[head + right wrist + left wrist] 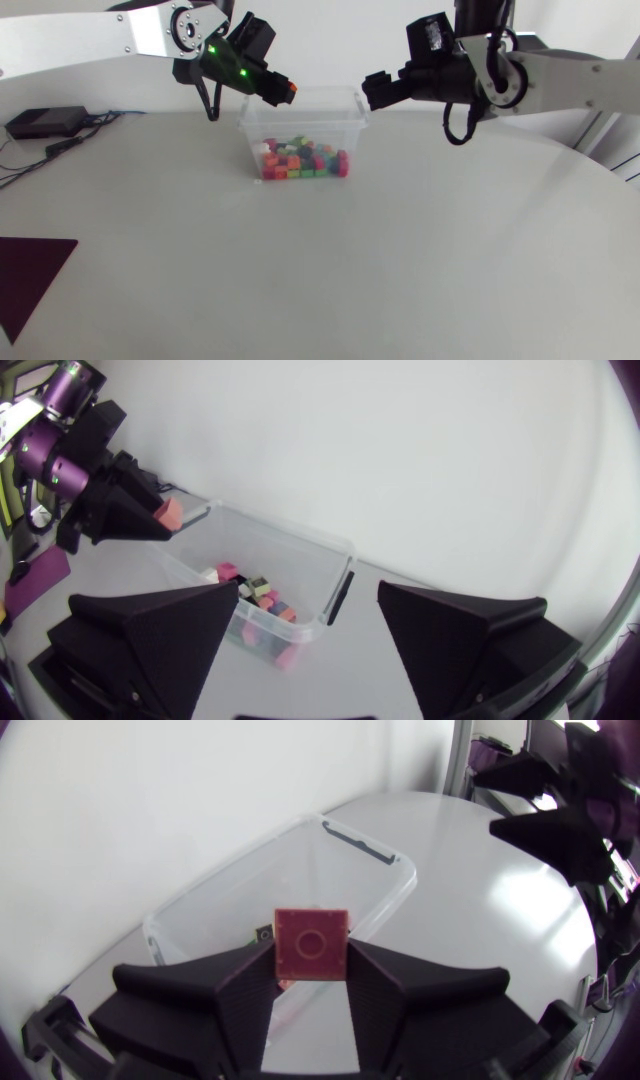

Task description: Place the duplo bricks in the container

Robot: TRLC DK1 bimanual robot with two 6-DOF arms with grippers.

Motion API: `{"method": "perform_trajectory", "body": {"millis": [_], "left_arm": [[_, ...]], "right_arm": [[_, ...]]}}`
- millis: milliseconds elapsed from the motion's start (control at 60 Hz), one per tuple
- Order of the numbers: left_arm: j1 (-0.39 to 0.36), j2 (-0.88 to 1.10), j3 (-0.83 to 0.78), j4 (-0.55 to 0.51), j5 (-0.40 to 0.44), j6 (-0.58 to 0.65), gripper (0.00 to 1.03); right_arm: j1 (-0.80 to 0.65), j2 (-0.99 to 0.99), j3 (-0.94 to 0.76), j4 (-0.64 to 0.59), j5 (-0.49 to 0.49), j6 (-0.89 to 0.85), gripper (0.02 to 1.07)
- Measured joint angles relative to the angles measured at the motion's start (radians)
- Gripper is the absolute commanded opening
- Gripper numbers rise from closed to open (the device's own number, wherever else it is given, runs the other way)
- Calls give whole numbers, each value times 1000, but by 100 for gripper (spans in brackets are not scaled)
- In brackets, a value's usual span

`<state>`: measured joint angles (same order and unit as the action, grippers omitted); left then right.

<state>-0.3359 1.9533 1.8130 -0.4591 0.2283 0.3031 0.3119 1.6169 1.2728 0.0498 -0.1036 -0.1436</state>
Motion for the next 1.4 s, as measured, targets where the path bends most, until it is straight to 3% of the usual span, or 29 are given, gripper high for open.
{"method": "perform_trajectory", "body": {"millis": [350,417,433,450,467,500,900,1117,1400], "left_arm": [[1,136,112,166,-5,-72,30],[1,154,115,194,-21,-76,49],[2,158,116,198,-27,-78,65],[2,164,116,206,-33,-80,69],[2,168,117,211,-42,-81,87],[2,177,118,219,-61,-86,100],[16,121,-24,303,-156,-86,99],[72,-147,-319,495,-223,-37,99],[147,-428,-569,530,-238,9,99]], "right_arm": [[-32,-203,-219,45,49,-37,103],[-32,-217,-240,45,53,-41,103],[-32,-219,-245,45,53,-42,103],[-32,-223,-250,45,54,-43,103],[-32,-224,-255,45,55,-43,103],[-32,-230,-262,43,56,-44,103],[-64,-362,-282,11,103,-75,103],[-88,-453,-338,8,139,-113,103],[-111,-593,-436,11,188,-131,103]]}}
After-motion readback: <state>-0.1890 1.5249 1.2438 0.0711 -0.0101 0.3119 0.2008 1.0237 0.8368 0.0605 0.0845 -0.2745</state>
